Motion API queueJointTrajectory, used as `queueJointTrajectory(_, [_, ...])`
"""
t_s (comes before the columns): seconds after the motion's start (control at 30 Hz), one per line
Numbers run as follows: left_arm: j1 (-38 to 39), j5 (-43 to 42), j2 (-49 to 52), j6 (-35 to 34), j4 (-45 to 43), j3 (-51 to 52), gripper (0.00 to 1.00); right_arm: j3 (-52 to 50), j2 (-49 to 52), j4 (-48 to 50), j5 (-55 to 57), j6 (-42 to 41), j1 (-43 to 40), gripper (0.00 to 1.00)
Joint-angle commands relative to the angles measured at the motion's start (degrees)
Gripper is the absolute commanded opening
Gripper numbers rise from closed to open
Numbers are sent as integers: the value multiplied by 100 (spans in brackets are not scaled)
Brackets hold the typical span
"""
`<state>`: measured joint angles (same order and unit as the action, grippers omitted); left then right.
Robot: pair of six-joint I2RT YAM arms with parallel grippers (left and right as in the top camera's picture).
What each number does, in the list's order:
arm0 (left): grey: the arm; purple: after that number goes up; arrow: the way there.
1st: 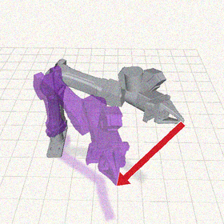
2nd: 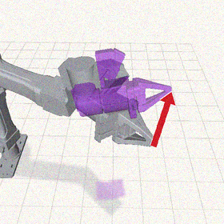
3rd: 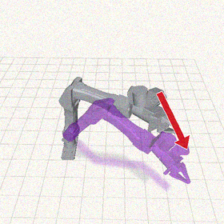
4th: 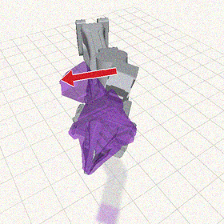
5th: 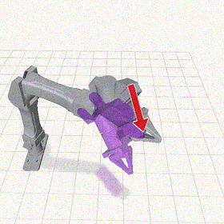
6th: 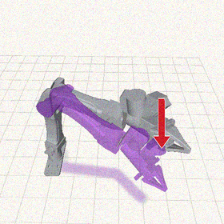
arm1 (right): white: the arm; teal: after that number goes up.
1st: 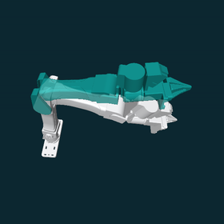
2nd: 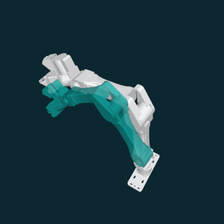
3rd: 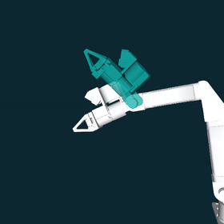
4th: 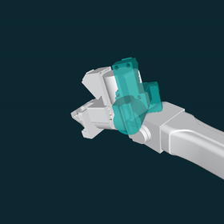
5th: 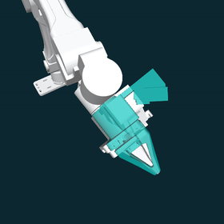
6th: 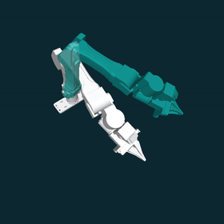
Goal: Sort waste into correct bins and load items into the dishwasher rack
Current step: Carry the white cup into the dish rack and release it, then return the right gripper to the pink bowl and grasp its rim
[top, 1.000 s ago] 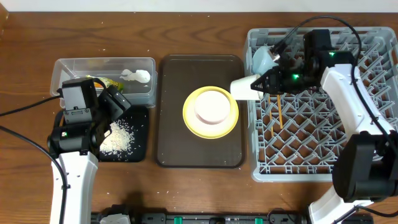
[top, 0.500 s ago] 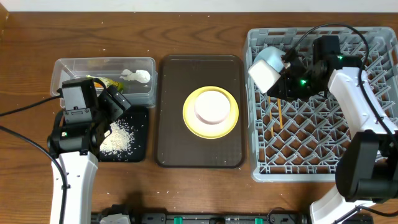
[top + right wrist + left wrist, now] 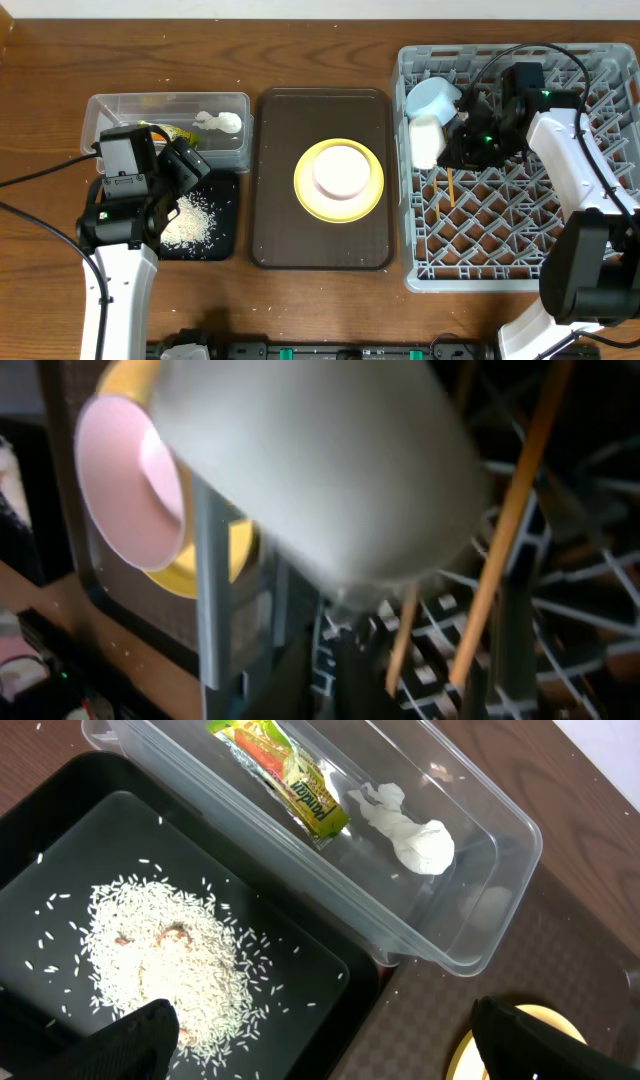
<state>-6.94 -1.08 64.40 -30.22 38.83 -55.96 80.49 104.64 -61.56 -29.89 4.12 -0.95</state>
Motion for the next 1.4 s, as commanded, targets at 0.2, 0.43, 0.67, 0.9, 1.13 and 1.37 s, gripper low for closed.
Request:
queueJointTrajectory(0.2, [-17,70,7,-48,15,-61,96,94,-44,-125,186,66,-103,40])
queueJointTrajectory(0.43, [-17,70,7,-48,17,-61,96,678,-343,-291,260,11,-15,34])
queueJointTrajectory(0.67, [-17,70,7,-48,17,-61,96,876,-807,-289,654,-44,691,31])
queueJointTrajectory(0.9, [-17,70,7,-48,17,-61,96,870,-828,-70,1082,-42,2120,27])
queueJointTrajectory(1.13, [-17,70,7,-48,17,-61,96,859,-758,461,2533,-365,3598,12])
queueJointTrajectory(1.37, [-17,70,7,-48,15,-61,96,857,-317,876,3530,-409,4610,15])
